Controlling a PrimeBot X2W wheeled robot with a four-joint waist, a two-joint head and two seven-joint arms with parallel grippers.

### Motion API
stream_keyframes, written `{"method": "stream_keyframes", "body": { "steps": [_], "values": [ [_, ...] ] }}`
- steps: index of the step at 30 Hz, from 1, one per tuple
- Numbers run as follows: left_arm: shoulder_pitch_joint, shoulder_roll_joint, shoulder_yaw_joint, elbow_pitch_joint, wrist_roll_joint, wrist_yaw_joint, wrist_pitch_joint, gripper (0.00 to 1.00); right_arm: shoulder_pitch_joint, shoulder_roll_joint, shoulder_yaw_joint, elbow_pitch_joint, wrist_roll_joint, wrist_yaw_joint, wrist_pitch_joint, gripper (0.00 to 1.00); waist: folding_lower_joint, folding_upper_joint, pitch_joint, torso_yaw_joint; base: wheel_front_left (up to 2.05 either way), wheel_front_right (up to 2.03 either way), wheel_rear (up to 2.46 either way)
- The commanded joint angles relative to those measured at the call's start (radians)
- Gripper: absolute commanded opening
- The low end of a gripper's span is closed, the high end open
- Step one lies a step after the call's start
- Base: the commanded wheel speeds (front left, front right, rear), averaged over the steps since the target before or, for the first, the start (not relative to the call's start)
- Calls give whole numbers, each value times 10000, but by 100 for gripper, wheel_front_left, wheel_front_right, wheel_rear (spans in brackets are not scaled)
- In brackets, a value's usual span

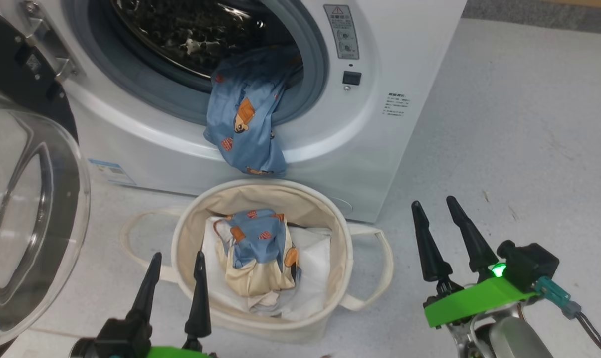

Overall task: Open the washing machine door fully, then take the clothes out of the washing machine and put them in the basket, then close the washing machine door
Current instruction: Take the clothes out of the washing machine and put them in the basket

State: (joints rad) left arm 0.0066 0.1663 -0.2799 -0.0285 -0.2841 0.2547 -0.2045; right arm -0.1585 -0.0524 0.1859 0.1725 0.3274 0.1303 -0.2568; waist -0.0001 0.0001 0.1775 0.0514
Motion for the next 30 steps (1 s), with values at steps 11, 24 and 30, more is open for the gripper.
{"method": "stream_keyframes", "body": {
  "steps": [11,24,30],
  "values": [
    [-1213,-279,69,942,-3,-140,-297,100,-484,22,208,-352,30,4,-49,100,1,-1,506,-279,0,0,0],
    [-1766,-493,164,1908,128,-339,-558,100,-610,22,198,-365,15,4,-49,100,1,-1,745,-500,0,0,0],
    [-1806,-617,243,1844,336,-380,-569,100,-604,22,230,-402,37,4,-49,100,1,-1,708,-511,0,0,0]
  ]
}}
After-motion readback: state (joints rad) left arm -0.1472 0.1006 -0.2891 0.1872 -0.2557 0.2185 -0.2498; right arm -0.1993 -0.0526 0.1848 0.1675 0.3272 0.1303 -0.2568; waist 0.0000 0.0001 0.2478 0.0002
